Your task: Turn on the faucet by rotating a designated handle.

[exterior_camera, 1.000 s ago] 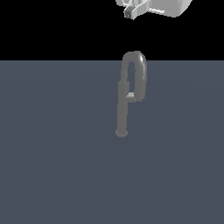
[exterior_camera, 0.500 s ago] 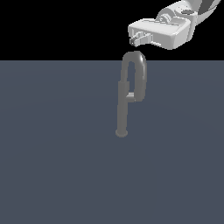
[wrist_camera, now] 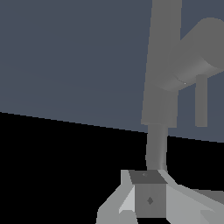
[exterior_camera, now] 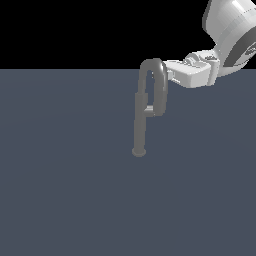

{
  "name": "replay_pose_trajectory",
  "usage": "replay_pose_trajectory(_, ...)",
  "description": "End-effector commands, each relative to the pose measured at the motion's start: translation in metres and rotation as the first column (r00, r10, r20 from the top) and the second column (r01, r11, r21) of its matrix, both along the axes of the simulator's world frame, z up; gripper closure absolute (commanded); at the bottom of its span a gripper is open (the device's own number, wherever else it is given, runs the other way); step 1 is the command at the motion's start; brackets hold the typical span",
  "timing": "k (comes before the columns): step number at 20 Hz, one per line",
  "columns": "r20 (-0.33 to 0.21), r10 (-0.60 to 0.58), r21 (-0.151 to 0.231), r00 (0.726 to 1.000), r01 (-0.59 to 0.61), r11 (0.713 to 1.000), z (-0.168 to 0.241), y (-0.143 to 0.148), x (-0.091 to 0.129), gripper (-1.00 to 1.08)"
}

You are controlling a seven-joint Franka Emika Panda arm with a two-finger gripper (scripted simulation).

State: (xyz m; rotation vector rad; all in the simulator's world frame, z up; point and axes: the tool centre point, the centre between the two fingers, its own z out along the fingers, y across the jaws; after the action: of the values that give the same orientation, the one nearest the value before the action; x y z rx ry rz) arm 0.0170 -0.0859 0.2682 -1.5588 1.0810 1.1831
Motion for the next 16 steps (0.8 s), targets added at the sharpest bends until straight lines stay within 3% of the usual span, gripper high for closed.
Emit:
replay_pose_trajectory(1,-0.050,-0.045,0.042,0.998,0.047,0.998,-0.016,-0.002,0.003,1.08)
replay_pose_trajectory(8,-0.147,-0.122,0.111,0.982,0.139,0.984,-0.048,-0.004,0.005,1.08)
replay_pose_trajectory(16,-0.174,-0.141,0.128,0.975,0.165,0.978,-0.057,-0.003,0.005,1.08)
